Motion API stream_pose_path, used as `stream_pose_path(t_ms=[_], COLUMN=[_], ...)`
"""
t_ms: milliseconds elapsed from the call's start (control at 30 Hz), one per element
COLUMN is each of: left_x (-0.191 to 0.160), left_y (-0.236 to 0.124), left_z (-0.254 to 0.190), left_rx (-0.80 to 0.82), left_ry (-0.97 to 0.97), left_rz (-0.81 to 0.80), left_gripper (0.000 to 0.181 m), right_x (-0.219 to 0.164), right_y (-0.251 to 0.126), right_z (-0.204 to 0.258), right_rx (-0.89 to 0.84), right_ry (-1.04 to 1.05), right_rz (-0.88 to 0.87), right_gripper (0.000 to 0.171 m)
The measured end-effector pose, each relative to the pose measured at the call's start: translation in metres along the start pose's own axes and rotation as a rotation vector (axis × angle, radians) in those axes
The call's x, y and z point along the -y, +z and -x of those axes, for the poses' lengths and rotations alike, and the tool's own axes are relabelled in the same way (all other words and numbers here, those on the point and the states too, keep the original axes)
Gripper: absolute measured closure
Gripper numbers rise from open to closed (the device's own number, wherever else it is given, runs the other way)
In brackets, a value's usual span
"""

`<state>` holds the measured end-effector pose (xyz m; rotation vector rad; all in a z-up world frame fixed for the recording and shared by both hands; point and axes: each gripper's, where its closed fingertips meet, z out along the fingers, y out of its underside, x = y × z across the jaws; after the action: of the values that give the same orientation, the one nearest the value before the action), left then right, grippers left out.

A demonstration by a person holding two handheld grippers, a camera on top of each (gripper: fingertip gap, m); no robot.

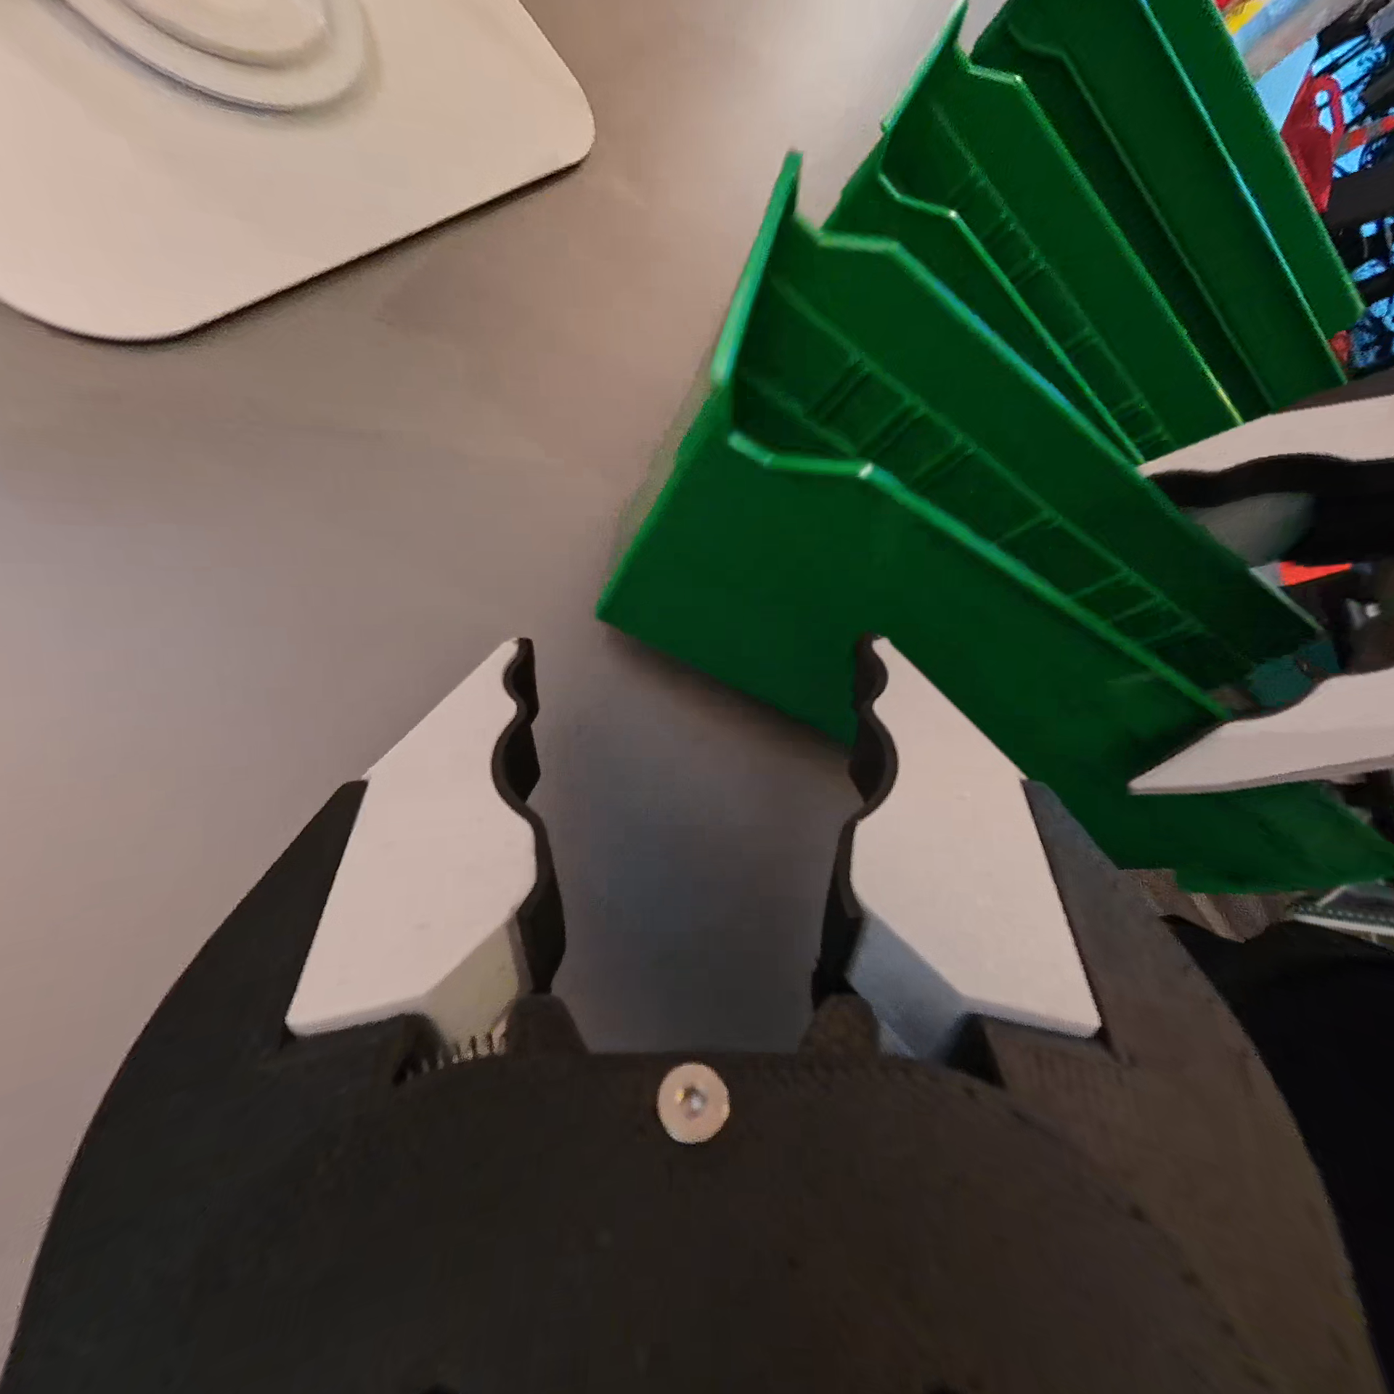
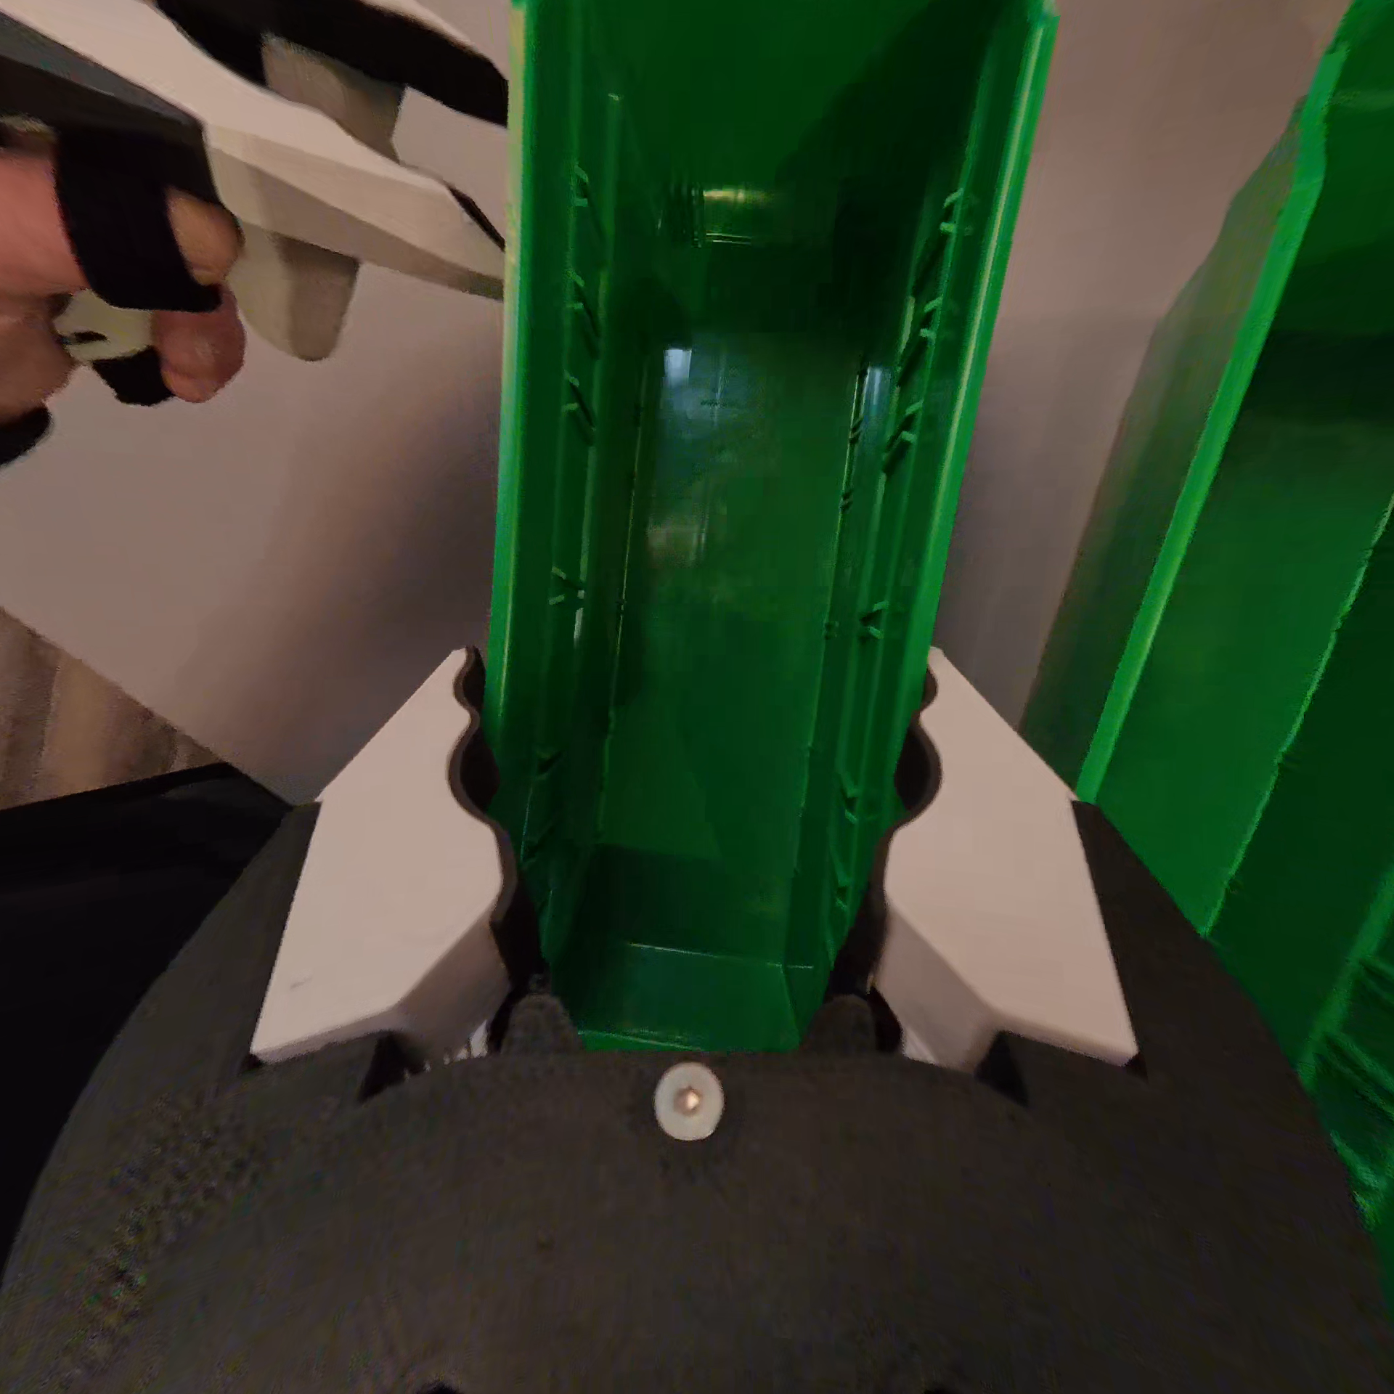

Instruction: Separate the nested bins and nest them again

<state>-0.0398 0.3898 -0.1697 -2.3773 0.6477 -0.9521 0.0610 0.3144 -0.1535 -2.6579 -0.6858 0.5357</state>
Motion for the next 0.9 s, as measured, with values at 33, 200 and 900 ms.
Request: stream_pose_path(t_ms=[33, 200, 900], left_x=[0.001, 0.0, -0.019], left_y=[0.006, 0.029, 0.041], left_z=[-0.004, -0.01, -0.055], left_rx=[-0.017, -0.049, -0.119], left_ry=[0.001, 0.031, 0.005], left_rz=[0.003, 0.04, 0.065], left_gripper=[0.099, 0.102, 0.096], right_x=[-0.004, -0.008, -0.025], right_y=[0.004, 0.018, -0.151], right_z=[-0.003, -0.012, -0.263], right_rx=[-0.024, -0.111, -0.426], right_ry=[-0.001, 0.067, 0.152], right_rz=[0.005, -0.06, -0.006], right_gripper=[0.061, 0.051, 0.022])
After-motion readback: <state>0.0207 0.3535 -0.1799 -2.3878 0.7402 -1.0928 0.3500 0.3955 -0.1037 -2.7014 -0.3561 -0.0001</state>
